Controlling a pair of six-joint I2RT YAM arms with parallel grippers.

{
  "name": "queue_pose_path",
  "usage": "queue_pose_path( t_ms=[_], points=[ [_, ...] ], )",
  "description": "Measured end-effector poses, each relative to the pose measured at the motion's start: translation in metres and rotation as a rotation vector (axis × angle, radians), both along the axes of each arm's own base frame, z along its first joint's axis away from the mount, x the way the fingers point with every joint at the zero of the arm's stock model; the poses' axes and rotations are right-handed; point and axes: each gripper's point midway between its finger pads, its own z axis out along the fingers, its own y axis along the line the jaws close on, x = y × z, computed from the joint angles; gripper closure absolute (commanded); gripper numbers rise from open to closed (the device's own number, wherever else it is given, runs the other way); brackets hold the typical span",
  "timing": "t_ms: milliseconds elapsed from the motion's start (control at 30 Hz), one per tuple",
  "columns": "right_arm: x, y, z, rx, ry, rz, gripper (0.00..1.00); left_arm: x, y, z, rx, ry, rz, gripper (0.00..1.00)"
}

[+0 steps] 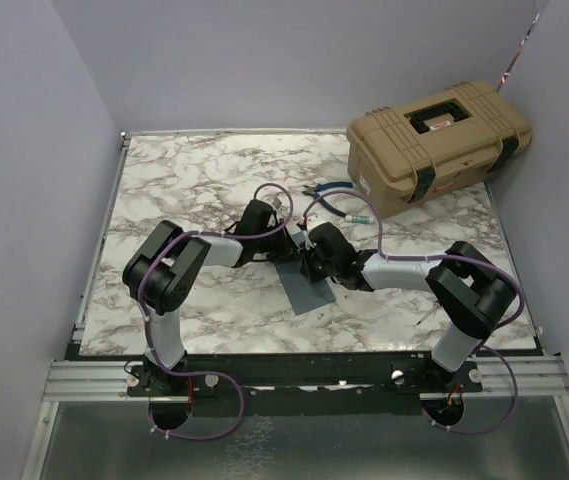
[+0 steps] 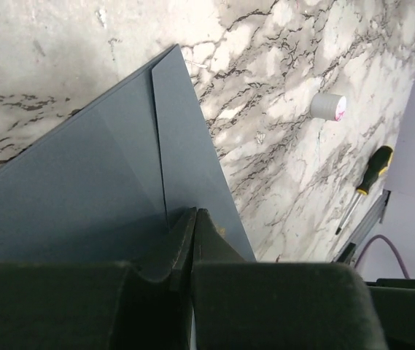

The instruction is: Place the letter into the envelope and seal it

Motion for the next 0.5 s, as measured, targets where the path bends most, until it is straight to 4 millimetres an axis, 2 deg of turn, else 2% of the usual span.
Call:
queue_pose_path(
  t_ms=[500],
  points=[
    [-0.026,-0.024,-0.003,-0.062,0.119,-0.049,0.90,0.002,0.000,-0.002,0.066,-0.004,-0.018,1.00]
  ],
)
